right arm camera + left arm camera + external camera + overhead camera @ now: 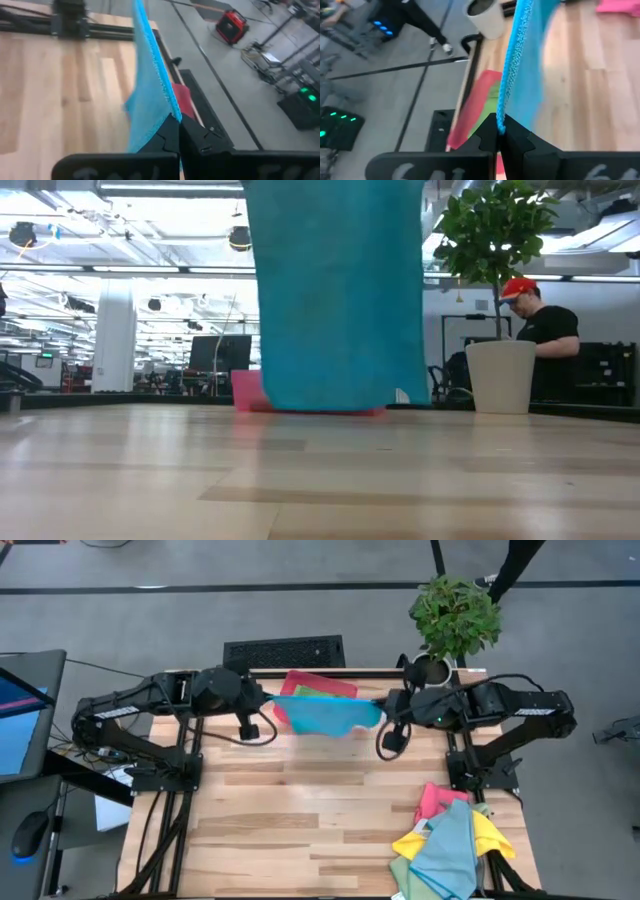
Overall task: Fold microfiber towels
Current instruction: Fold the blue microfiber cloth
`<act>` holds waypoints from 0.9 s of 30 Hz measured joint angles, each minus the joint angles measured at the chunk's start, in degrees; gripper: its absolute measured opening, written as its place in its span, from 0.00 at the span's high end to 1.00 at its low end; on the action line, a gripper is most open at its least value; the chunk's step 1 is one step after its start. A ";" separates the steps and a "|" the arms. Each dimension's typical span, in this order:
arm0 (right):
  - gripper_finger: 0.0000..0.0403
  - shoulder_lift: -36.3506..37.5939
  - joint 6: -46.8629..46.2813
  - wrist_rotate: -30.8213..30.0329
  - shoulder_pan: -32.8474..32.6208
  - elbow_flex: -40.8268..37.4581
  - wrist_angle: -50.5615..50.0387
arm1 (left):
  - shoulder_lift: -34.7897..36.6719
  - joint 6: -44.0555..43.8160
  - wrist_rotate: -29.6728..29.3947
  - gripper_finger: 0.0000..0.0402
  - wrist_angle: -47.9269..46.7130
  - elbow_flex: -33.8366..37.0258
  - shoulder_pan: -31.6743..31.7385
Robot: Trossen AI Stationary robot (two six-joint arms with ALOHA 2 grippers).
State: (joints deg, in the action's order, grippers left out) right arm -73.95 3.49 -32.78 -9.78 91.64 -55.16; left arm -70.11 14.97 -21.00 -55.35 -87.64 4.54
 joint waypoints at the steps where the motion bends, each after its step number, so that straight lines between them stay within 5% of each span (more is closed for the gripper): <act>1: 0.96 0.00 0.00 0.09 -1.02 0.00 0.00 | -0.30 0.20 0.38 1.00 0.06 0.00 -0.83; 15: 0.95 -2.75 -2.43 -0.06 -12.06 0.03 -3.55 | -6.08 0.03 1.05 1.00 -0.40 0.09 -13.43; 27: 0.95 -2.71 -4.72 -6.49 -5.41 0.00 -9.99 | -7.12 11.12 -7.73 1.00 6.35 0.11 -3.48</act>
State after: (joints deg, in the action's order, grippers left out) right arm -76.66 -1.24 -39.27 -15.18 91.64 -65.15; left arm -77.23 26.09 -28.73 -49.00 -87.53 1.06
